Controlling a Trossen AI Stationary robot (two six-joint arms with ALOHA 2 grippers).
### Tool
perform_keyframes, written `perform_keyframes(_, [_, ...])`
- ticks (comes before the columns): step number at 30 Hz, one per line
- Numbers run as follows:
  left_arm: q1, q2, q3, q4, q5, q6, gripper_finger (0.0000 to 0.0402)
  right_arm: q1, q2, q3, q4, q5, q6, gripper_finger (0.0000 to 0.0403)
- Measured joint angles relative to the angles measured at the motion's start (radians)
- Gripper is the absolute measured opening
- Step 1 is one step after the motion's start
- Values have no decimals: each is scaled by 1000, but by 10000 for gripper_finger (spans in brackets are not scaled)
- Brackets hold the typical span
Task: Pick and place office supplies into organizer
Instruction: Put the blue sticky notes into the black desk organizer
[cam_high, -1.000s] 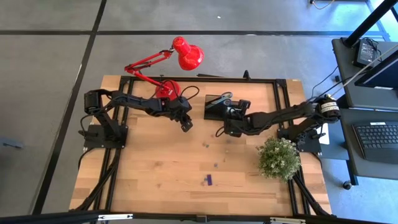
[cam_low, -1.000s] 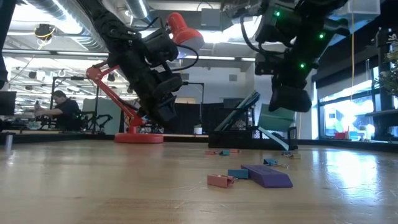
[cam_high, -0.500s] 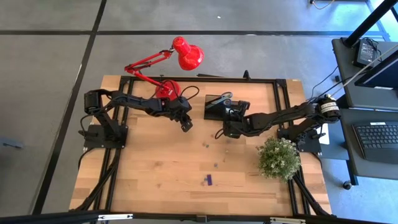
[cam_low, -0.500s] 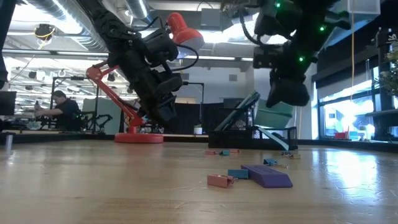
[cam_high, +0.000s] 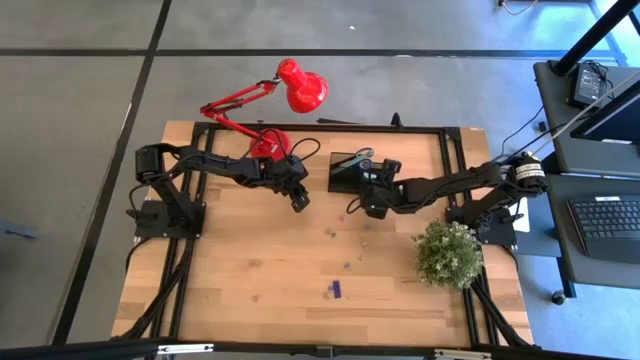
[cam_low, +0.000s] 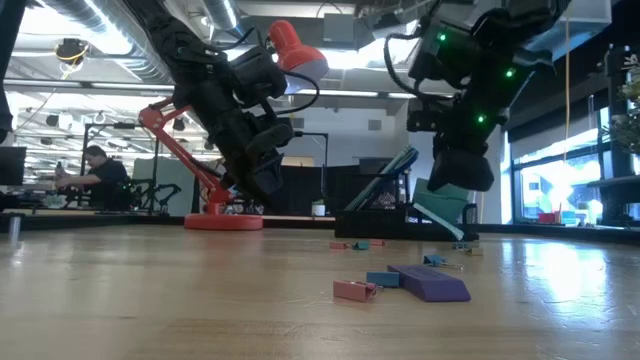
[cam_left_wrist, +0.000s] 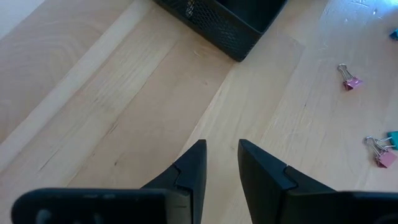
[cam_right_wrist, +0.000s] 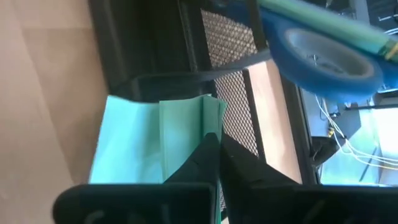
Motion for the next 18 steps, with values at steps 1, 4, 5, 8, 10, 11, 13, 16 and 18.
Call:
perform_keyframes(1, [0,0,0,0,0,0,86,-6,0,-3,0,-4,0,7])
perform_keyframes(4, [0,0,0,0,0,0,86,-29,0,-9,0,-56,1,7])
perform_keyframes(5, [0,0,0,0,0,0,86,-35,0,-9,0,-77,2,8])
perform_keyframes(8, [0,0,0,0,-5,0,86,-44,0,-9,4,-106,0,8])
perform_keyframes(10, [0,0,0,0,-8,0,86,-44,0,-9,4,-105,0,8])
perform_keyframes(11, [0,0,0,0,-8,0,86,-44,0,-9,4,-106,-3,8])
perform_keyframes(13, [0,0,0,0,-15,0,86,-44,0,-9,5,-105,-21,10])
perform_keyframes(16, [0,0,0,0,-25,0,86,-44,0,-9,7,-105,-27,23])
perform_keyframes(18, [0,0,0,0,-26,0,86,-44,0,-9,7,-105,-27,39])
